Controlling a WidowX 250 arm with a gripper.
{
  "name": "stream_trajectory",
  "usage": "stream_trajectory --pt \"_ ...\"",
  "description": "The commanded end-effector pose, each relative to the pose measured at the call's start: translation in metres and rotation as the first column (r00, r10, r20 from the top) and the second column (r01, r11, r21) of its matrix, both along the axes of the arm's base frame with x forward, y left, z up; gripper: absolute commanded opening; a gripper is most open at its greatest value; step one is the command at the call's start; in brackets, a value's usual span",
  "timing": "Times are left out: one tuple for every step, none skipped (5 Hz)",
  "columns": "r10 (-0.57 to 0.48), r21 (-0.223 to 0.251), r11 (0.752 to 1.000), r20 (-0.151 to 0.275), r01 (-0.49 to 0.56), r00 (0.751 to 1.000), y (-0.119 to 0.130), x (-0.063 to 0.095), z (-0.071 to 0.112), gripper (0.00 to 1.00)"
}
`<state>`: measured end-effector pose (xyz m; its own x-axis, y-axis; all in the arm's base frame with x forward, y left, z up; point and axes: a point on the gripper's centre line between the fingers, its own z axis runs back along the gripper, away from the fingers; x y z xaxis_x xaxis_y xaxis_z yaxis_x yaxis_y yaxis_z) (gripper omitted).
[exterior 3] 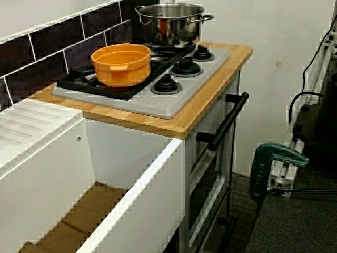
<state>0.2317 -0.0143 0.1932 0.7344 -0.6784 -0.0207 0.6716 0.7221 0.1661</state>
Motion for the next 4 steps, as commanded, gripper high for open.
stream_trajectory --pt "-0.125 -0.018 0.992 -0.016 0.124 0.992 0.028 0.03 -0.014 1.0" --pt "-0.122 -0.074 0.99 0.004 0.122 0.993 0.03 0.047 -0.029 1.0" --pt "-0.094 -0.082 0.992 0.026 0.096 0.995 0.026 0.056 -0.04 1.0" --pt "-0.094 -0.082 0.992 0.026 0.096 0.995 0.026 0.056 -0.04 1.0"
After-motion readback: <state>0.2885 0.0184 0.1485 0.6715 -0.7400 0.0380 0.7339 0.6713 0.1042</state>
